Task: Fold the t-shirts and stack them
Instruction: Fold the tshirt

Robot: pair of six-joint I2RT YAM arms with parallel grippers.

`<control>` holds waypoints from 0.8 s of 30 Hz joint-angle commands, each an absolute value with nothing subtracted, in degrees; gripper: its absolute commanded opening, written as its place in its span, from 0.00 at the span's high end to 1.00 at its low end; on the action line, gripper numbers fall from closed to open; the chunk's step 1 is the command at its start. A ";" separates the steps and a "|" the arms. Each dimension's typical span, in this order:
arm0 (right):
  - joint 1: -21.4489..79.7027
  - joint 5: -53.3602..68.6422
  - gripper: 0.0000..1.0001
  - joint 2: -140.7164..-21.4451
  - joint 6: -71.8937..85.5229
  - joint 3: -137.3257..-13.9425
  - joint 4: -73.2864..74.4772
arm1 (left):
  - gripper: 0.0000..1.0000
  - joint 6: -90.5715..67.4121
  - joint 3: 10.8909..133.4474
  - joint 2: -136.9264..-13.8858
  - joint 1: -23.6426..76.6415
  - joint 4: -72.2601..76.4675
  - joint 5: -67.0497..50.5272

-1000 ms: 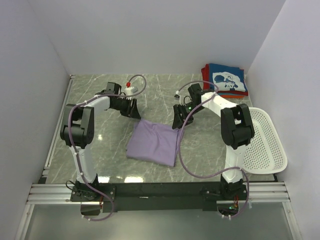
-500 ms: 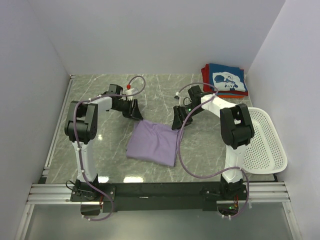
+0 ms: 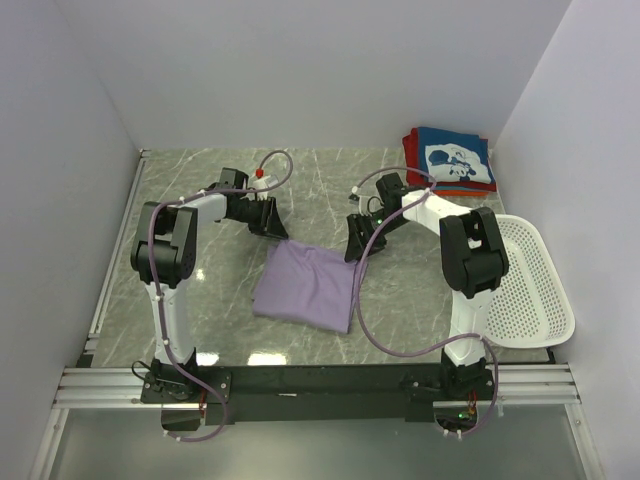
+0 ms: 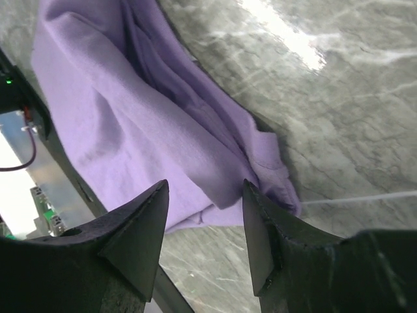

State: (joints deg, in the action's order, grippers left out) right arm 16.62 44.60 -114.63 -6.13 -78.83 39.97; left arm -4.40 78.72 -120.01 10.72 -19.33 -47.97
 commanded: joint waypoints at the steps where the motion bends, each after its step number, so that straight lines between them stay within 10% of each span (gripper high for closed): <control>1: 16.79 41.58 0.44 -113.20 -7.21 -77.79 39.03 | 0.66 -5.80 79.10 -120.76 10.99 -17.40 -50.10; 6: 16.87 40.52 0.44 -113.03 -6.77 -77.34 38.06 | 0.60 -5.71 79.01 -120.76 11.25 -17.40 -49.83; 9: 16.96 40.61 0.48 -113.12 -7.03 -77.43 38.15 | 0.77 -5.80 79.01 -120.67 11.16 -17.75 -50.01; 17: 16.96 40.61 1.00 -109.34 -7.82 -76.82 39.02 | 0.99 -5.98 76.38 -115.06 10.46 -16.17 -48.96; 24: 16.17 36.04 1.00 -103.20 -8.61 -74.10 39.46 | 0.99 -4.66 71.46 -107.23 7.21 -14.32 -45.18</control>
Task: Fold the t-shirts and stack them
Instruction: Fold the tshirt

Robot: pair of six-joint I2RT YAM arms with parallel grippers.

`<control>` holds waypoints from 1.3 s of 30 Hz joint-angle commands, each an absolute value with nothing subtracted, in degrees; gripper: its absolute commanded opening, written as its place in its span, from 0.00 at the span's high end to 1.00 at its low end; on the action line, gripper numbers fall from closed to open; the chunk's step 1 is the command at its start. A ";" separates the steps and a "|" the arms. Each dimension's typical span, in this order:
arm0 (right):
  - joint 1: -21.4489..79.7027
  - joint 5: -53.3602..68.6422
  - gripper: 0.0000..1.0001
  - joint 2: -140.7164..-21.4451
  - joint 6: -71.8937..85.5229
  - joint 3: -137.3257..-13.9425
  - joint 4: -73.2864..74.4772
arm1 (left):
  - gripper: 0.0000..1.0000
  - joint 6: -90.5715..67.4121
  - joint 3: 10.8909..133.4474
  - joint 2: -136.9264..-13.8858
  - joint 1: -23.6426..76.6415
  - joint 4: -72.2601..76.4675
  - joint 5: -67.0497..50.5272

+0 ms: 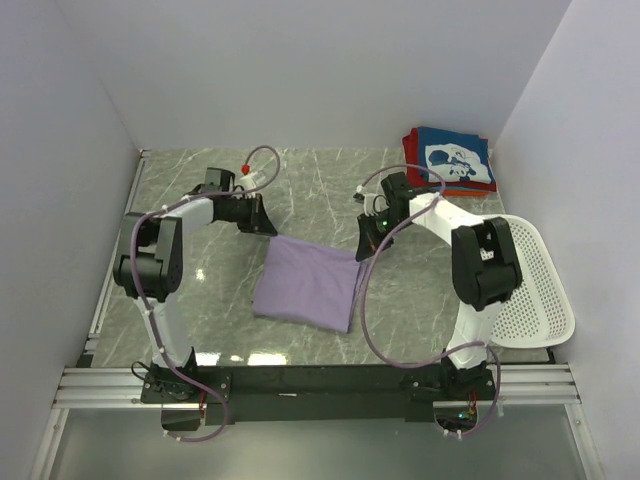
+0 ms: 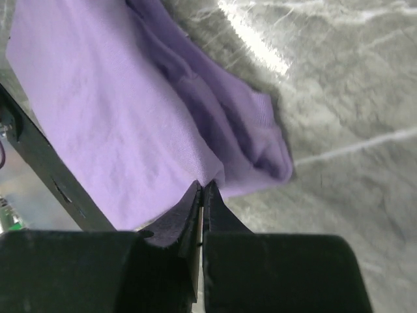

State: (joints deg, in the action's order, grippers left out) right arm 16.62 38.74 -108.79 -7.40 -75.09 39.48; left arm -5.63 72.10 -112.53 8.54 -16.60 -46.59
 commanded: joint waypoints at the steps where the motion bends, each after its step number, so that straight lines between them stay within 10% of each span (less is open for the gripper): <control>1: 15.74 35.69 1.00 -102.75 -8.61 -73.57 39.46 | 0.99 -4.48 71.11 -106.27 7.03 -14.33 -44.22; 26: 13.97 16.52 1.00 -118.21 -2.81 -87.79 34.27 | 0.97 -5.98 77.60 -117.24 4.92 -10.19 -35.33; 31: 13.80 18.89 0.53 -114.54 -2.46 -90.09 36.74 | 0.60 -7.20 75.34 -111.73 3.08 -8.09 -39.10; 39: 13.97 37.50 0.20 -101.17 4.29 -82.63 31.47 | 0.26 -15.37 64.52 -97.48 5.18 -0.98 -51.75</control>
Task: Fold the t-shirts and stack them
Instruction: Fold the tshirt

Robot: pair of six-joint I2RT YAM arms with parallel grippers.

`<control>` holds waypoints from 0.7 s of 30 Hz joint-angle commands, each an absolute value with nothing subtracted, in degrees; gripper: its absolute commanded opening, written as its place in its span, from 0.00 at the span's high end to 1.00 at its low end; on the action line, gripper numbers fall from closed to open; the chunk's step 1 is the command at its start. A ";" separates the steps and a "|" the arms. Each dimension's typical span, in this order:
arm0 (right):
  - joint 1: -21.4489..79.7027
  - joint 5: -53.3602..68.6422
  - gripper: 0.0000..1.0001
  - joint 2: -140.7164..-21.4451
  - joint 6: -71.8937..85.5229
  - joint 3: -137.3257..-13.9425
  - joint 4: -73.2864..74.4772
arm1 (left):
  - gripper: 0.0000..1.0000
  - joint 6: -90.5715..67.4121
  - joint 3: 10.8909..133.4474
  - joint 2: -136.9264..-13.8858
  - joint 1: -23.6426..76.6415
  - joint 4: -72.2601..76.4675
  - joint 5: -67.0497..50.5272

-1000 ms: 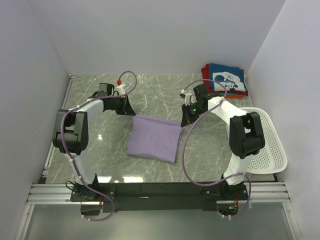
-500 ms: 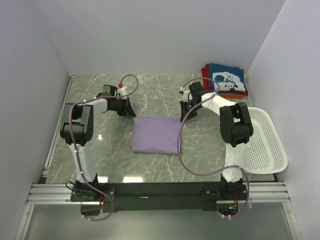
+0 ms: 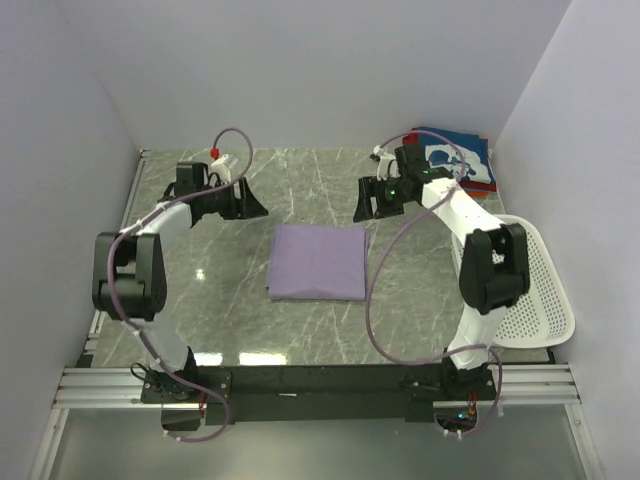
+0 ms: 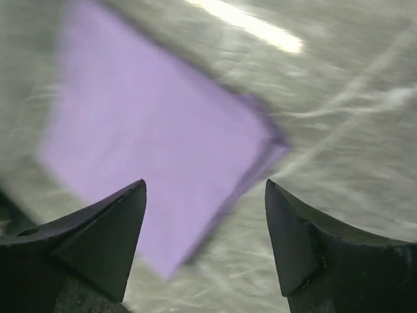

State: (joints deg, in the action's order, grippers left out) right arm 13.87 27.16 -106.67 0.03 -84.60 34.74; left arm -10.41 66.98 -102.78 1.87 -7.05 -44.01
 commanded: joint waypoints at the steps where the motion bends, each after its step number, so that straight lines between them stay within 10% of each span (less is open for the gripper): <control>1: 14.24 42.14 0.19 -101.34 7.61 -81.92 30.51 | 0.23 -18.77 62.95 -97.30 6.06 2.34 -52.38; 12: 15.56 45.27 0.19 -118.64 12.58 -84.45 22.59 | 0.25 -41.48 63.46 -115.37 11.34 23.90 -55.46; 21: 13.97 35.15 0.15 -127.63 9.40 -96.08 30.24 | 0.21 -34.11 69.43 -122.01 3.26 11.88 -50.36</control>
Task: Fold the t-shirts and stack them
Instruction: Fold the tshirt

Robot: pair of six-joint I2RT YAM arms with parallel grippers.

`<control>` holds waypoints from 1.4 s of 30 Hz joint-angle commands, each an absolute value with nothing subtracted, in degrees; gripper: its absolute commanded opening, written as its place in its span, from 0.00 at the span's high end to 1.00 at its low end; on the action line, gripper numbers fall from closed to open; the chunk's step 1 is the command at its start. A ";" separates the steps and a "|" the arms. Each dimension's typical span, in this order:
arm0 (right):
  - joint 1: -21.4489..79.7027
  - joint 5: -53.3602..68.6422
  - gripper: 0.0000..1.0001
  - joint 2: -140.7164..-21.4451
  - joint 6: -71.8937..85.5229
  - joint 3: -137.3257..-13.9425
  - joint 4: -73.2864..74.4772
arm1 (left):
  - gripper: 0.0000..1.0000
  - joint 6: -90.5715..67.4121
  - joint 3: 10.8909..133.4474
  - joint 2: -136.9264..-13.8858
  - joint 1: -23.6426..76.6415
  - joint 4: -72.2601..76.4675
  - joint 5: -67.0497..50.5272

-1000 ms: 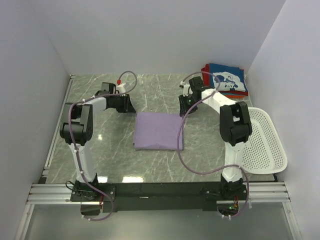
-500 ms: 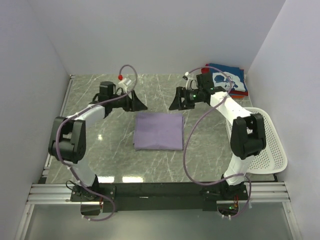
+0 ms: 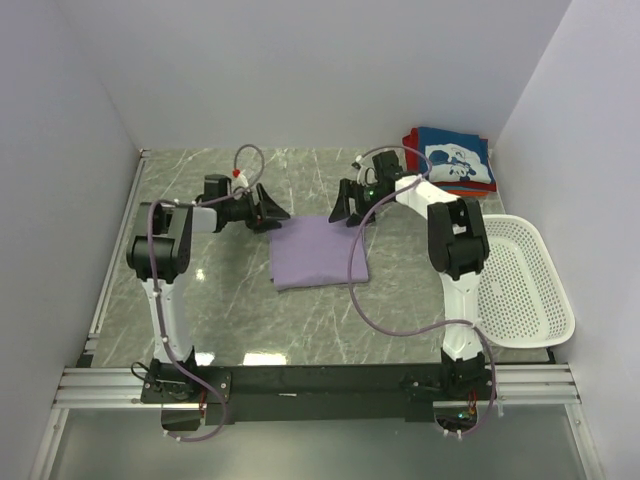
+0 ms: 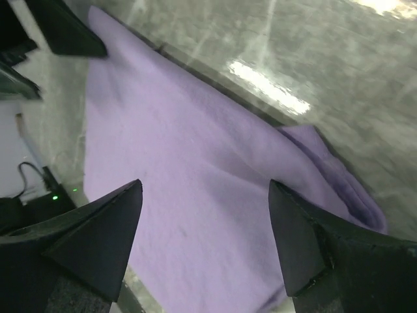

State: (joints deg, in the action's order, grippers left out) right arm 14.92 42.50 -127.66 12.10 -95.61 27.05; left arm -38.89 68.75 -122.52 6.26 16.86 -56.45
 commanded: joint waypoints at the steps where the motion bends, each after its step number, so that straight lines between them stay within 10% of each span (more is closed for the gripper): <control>1: 13.80 35.33 0.14 -123.44 9.67 -94.76 28.49 | 0.17 -33.23 69.17 -120.25 2.82 11.34 -50.27; 8: 14.24 44.81 0.09 -103.99 18.53 -77.82 17.77 | 0.06 -34.70 62.50 -103.28 4.82 9.39 -53.34; 17: 19.25 50.89 0.07 -106.42 33.92 -67.77 3.43 | 0.01 -51.93 54.41 -105.28 14.59 23.53 -51.85; 26: 16.62 44.92 0.07 -118.48 28.13 -69.70 10.79 | 0.01 -46.42 54.67 -113.73 10.74 13.82 -46.15; 33: 17.47 47.11 0.06 -100.08 20.92 -65.23 16.44 | 0.01 -37.96 51.00 -101.71 5.97 7.82 -52.63; 42: 26.01 51.41 0.05 -98.06 31.28 -57.57 6.95 | 0.01 -60.17 36.66 -90.53 18.80 33.98 -54.85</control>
State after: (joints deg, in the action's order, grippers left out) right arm 25.47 50.19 -94.11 27.59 -59.48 9.96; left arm -50.72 40.14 -90.52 16.51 22.39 -54.19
